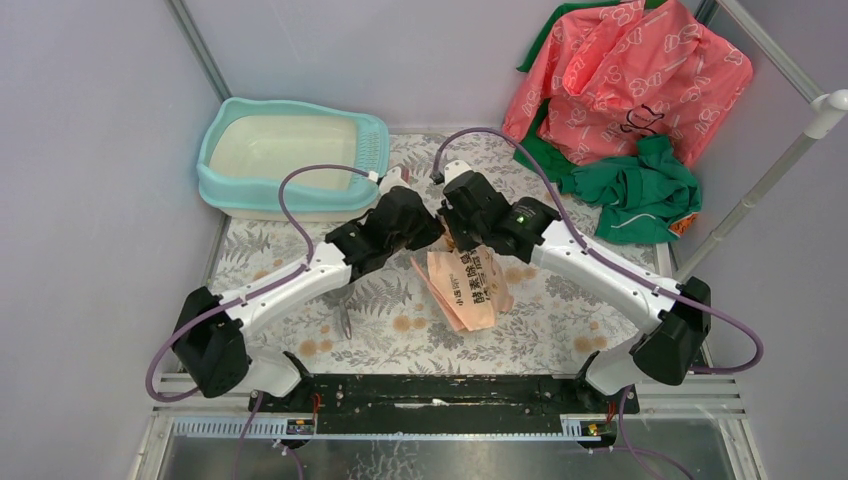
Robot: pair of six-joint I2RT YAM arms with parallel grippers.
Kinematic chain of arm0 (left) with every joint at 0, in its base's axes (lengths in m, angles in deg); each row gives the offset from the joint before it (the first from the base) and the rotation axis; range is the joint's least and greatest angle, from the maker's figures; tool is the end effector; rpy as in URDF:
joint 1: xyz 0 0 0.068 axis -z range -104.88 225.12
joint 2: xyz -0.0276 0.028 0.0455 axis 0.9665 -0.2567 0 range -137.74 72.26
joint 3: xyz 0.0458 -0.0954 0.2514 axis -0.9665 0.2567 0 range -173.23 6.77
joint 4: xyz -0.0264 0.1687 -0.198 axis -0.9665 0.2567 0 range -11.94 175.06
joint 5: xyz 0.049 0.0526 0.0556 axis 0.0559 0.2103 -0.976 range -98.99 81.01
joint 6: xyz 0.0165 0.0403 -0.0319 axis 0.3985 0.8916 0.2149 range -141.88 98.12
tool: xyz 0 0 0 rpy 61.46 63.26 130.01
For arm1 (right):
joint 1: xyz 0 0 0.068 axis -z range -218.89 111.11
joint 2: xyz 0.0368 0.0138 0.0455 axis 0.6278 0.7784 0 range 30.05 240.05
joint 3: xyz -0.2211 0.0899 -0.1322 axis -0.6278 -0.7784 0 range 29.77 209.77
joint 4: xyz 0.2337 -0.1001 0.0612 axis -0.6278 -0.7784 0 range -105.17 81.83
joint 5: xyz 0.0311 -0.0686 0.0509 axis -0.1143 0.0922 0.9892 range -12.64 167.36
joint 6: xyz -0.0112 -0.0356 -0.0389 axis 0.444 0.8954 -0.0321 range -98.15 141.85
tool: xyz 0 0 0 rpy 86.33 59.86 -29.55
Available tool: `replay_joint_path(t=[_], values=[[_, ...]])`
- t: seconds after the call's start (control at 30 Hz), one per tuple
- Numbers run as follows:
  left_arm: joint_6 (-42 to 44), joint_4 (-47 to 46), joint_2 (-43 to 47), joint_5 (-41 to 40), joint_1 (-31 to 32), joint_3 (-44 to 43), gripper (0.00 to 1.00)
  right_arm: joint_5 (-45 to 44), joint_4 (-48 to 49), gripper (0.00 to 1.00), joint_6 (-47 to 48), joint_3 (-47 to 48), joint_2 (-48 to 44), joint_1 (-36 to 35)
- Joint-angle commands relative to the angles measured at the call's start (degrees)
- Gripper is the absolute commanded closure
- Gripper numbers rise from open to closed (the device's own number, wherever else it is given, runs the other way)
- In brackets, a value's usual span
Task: Fill the litter box with clean litter
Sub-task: Open the cat litter bag at the center of the board.
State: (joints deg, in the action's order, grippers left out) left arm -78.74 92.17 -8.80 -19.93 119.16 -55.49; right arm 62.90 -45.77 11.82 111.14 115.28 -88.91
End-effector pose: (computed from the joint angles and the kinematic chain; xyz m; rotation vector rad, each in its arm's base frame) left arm 0.2360 -0.2187 0.2929 -0.3672 2.2191 -0.8051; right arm 0.2175 0.2455 0.3481 -0.6564 2.1841 0.2636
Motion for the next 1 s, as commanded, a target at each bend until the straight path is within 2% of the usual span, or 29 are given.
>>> replay_joint_path(t=[0.0, 0.13, 0.17, 0.2, 0.33, 0.47, 0.63, 0.77, 0.97], values=[[4.12, 1.20, 2.17, -5.64, -1.94, -3.35, 0.98, -2.74, -0.85, 1.00, 3.13, 5.79, -2.80, -1.62], [4.85, 1.43, 2.77, -3.85, -2.32, -2.87, 0.98, -3.29, -0.11, 0.99, 4.37, 4.89, -1.73, -1.25], [5.14, 1.57, 2.90, -3.27, -2.46, -2.80, 0.98, -3.25, 0.10, 0.89, 4.49, 4.53, -1.51, -0.99], [5.48, 1.85, 2.92, -2.49, -2.48, -2.77, 0.98, -3.42, 0.32, 0.75, 4.53, 4.10, -1.37, -0.90], [5.95, 2.23, 3.82, -0.60, -2.55, -2.01, 0.98, -5.11, 0.33, 0.55, 4.37, 3.33, 0.07, -0.61], [6.13, 2.01, 4.56, 0.33, -2.55, -0.97, 0.97, -7.73, -0.30, 0.53, 3.97, 3.31, 1.02, -0.63], [6.24, 1.65, 4.23, 1.52, -3.06, -0.35, 0.97, -2.77, 0.87, 0.52, 4.24, 1.33, -2.70, -1.19], [6.41, 1.21, 3.07, 2.84, -3.76, -0.47, 0.96, -4.42, 1.83, 0.51, 6.01, -2.43, -8.53, -8.66], [7.25, 0.65, 0.50, 6.50, -5.46, -1.82, 0.96, -15.08, 1.76, 0.49, 7.13, -7.91, -11.35, -24.06]])
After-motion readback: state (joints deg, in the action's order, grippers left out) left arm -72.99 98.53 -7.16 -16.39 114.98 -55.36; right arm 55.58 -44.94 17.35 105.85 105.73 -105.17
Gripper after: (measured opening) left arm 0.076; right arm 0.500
